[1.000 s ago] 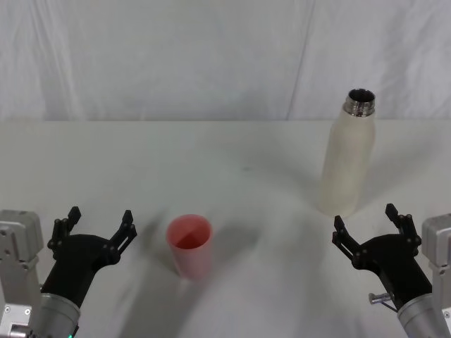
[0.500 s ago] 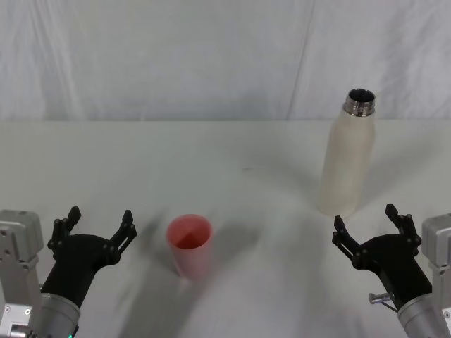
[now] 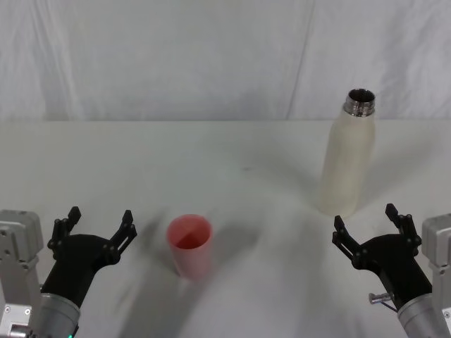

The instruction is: Grasp the thermos with one hand and pour water into the cup lid.

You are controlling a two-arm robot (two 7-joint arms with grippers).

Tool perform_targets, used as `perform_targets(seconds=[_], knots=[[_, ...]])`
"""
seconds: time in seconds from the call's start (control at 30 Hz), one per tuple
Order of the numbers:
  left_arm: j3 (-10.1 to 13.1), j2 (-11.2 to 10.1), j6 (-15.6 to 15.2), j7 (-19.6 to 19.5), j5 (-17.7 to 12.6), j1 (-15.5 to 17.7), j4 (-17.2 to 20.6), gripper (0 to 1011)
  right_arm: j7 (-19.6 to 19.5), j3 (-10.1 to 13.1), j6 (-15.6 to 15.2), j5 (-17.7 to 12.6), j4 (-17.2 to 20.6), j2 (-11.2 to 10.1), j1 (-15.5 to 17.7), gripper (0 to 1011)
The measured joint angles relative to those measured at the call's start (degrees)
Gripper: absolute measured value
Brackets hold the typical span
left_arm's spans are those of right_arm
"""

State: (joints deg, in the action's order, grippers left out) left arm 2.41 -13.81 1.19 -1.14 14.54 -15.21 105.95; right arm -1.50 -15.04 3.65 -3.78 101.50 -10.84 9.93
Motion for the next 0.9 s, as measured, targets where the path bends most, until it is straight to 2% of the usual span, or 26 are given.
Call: perform_targets(seconds=[0.9], knots=[[0.0,0.0,0.0,0.0,0.0,0.0,0.0,1001,0.0,0.0,0.0,0.0,0.0,0.0,0.0,1001]])
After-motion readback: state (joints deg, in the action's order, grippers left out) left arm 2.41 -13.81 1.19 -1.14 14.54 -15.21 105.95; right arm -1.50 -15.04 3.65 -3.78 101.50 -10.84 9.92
